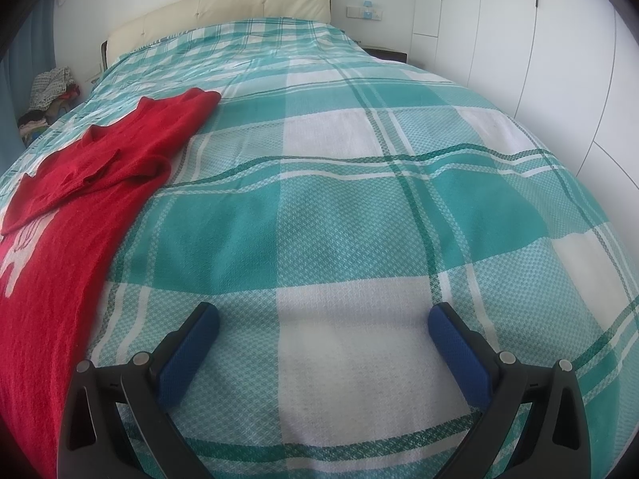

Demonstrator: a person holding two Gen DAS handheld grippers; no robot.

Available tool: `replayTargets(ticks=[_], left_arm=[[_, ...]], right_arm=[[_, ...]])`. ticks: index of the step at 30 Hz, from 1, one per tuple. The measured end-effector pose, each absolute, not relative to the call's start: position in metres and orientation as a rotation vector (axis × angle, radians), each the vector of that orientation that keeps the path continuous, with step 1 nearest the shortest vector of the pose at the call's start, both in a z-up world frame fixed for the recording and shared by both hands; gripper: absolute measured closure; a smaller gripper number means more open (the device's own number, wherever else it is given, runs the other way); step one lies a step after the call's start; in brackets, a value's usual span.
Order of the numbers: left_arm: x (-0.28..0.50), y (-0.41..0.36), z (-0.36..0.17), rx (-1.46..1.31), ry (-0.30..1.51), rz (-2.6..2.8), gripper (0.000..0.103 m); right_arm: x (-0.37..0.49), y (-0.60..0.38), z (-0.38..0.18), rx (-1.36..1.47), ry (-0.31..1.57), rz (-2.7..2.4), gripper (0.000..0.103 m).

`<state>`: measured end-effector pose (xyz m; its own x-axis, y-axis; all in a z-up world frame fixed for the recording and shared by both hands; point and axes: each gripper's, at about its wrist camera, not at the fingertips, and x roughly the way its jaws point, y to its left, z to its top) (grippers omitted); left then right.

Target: Fold small clothes

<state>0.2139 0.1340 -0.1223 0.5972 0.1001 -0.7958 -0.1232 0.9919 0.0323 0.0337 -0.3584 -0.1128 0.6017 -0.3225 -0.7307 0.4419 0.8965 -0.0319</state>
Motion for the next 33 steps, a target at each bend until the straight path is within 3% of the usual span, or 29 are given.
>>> replayTargets(ticks=[15, 19, 24, 26, 30, 32, 33], left_arm=[[0.211, 0.139, -0.113, -0.049, 0.973, 0.085, 0.001], [0.157, 0.152, -0.085, -0.194, 0.978, -0.121, 0.001], [0.079, 0.129, -0.077, -0.12, 1.003, -0.283, 0.004], [0.06, 0.117, -0.08, -0.105, 1.032, -0.327, 0.025], [0.039, 0.105, -0.082, -0.113, 1.055, -0.344, 0.032], [0.033, 0.102, -0.081, -0.107, 1.054, -0.339, 0.046], [0.031, 0.099, -0.081, -0.096, 1.052, -0.337, 0.047]], right_arm=[[0.034, -0.358, -0.113, 0.157, 0.816, -0.445, 0.0], [0.023, -0.364, -0.1, 0.215, 0.853, -0.379, 0.001], [-0.038, -0.328, -0.064, 0.404, 0.802, -0.093, 0.001], [-0.052, -0.306, -0.061, 0.487, 0.808, 0.068, 0.002], [-0.059, -0.269, -0.072, 0.507, 0.883, 0.201, 0.013], [-0.057, -0.264, -0.084, 0.539, 0.92, 0.22, 0.021], [-0.056, -0.261, -0.09, 0.568, 0.943, 0.234, 0.028]])
